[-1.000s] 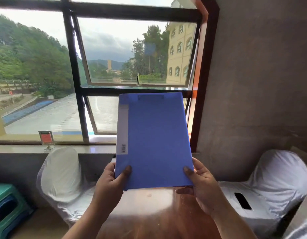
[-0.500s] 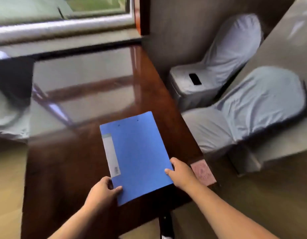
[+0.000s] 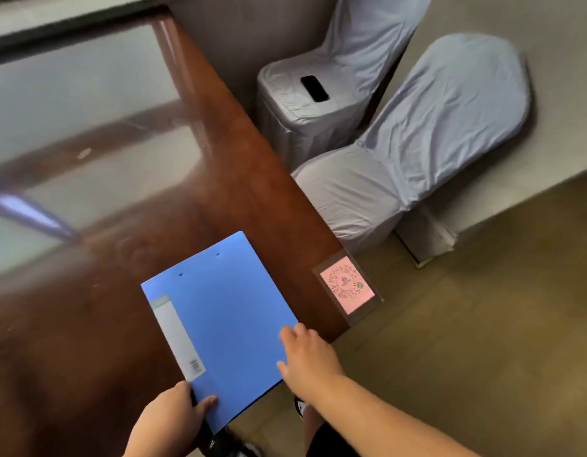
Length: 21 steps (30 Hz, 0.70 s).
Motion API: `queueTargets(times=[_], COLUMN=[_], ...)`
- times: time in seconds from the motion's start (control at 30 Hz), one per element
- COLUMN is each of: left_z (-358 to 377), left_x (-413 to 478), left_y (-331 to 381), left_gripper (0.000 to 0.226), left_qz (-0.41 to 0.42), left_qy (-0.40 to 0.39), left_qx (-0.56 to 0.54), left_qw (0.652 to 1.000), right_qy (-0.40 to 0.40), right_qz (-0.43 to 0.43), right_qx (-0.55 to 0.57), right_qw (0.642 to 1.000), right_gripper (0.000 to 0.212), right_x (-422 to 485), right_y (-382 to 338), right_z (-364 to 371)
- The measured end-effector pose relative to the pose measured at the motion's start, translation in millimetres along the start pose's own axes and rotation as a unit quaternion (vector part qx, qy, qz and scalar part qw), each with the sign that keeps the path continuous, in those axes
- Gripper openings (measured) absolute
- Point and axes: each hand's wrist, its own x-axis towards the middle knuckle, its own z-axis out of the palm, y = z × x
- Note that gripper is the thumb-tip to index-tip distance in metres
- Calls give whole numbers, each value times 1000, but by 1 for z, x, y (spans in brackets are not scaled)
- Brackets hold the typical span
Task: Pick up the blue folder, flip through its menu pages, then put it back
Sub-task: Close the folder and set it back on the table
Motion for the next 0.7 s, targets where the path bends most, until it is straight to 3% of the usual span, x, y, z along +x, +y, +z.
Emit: queueTargets(times=[0.1,0.7], left_z=[0,5], left_x=[6,29], left_y=[16,81], left_gripper=[43,46], left_qz=[19,44], left_qy=[8,14], left_qx=[6,13], left_qw=[1000,999], right_qy=[-26,39], right_qz=[-10,32], right_qx=[0,32], right_qw=[1000,998], right_gripper=[53,52], right_x=[-4,9], right_y=[0,60], right_z=[13,-14])
